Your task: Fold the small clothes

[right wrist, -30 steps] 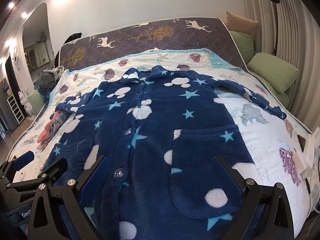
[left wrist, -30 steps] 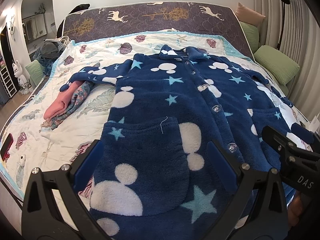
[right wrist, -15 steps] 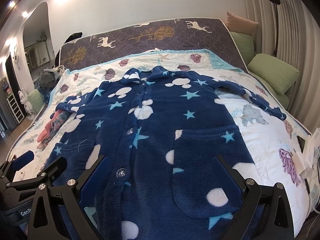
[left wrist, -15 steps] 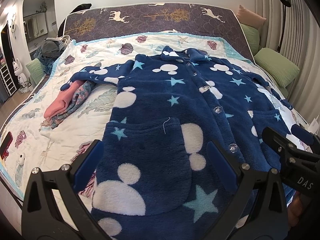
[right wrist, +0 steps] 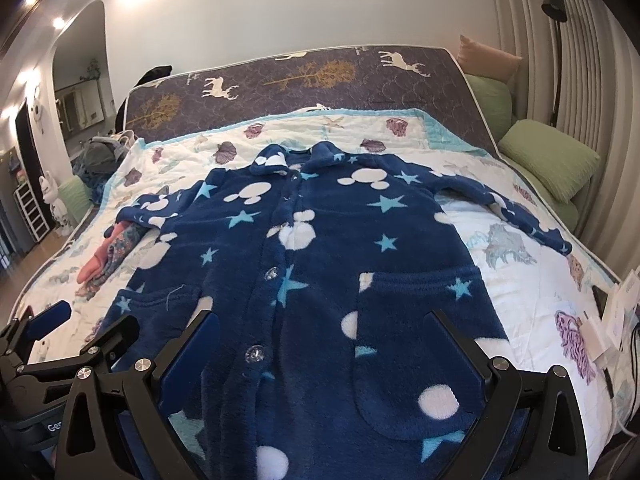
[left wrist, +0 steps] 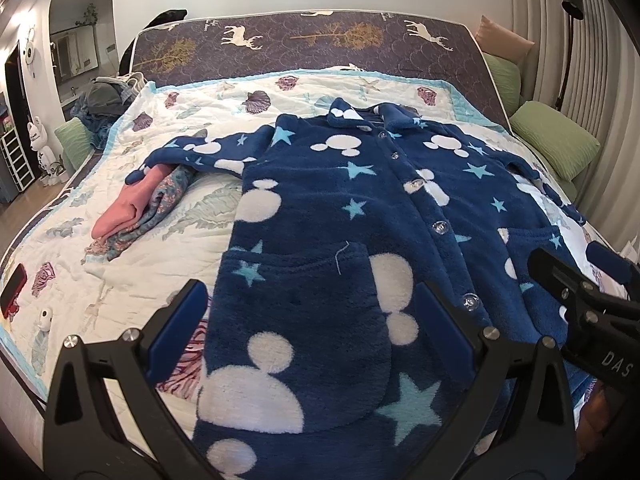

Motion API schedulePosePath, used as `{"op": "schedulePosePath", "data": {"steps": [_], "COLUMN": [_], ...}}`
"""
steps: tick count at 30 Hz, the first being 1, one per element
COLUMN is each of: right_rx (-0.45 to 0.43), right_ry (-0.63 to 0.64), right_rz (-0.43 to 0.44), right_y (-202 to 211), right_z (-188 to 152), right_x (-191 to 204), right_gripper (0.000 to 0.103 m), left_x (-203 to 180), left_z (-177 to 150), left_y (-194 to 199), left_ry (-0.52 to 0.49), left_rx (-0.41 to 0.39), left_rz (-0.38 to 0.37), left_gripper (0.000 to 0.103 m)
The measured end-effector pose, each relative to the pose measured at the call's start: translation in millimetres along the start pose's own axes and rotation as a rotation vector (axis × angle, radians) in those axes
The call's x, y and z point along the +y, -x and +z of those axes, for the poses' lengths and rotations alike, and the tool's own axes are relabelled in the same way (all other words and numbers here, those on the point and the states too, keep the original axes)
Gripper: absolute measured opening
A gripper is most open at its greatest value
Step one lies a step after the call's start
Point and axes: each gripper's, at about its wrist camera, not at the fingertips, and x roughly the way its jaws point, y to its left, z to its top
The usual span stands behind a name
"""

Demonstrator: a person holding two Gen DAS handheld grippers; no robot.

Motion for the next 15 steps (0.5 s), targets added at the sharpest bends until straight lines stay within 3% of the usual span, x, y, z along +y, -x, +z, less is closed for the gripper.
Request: {"op": "schedulePosePath", "data": {"steps": [15], "right_rx": [-0.167], "right_ry": [0.064], "right_rz": [-0.029], "right_y": [26.5], "right_z": [71.4], "right_x": [22.8], "right_gripper": [0.103], "left_x": [33.5], "left_z": [43.7], "left_y": [10.2], "left_ry": [0.062], "left_rx": [-0.104], "left_rz": [0.022], "left_gripper": [0.102]}}
